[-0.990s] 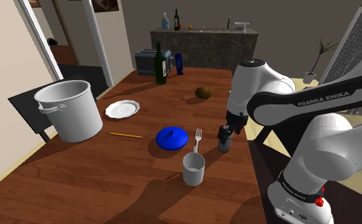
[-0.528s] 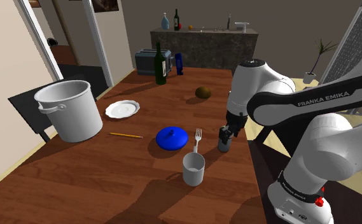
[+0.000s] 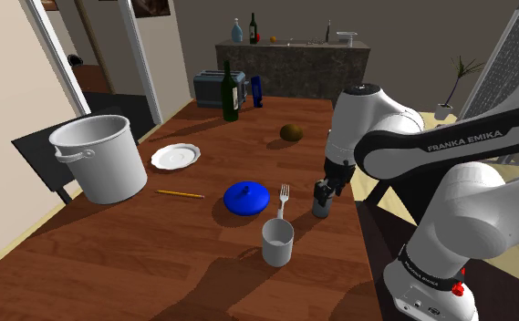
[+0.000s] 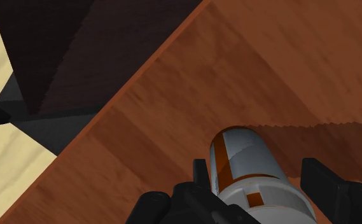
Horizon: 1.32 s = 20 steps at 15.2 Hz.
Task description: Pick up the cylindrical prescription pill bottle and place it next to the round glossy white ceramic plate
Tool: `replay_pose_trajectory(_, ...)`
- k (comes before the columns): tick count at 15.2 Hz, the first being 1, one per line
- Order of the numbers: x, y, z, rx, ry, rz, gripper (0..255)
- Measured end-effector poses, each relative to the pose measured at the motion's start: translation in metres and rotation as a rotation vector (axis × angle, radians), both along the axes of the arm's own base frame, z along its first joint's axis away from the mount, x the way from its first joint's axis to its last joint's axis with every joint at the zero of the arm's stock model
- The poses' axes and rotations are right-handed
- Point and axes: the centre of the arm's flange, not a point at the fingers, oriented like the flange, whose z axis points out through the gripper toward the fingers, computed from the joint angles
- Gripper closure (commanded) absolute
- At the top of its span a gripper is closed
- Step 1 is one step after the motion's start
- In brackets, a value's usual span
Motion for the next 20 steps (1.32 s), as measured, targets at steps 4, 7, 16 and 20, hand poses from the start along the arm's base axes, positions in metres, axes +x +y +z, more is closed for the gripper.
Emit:
replay_pose_trajectory(4,0.000,-0.001,0.018,0.000,0.000,0.000,255)
replay_pose_trajectory(7,0.000,0.000,0.035,0.000,0.000,0.000,255)
replay_pose_trajectory(16,0.000,0.001,0.081,0.000,0.000,0.000,255)
replay_pose_trajectory(20,-0.001,0.000,0.102,0.000,0.000,0.000,255)
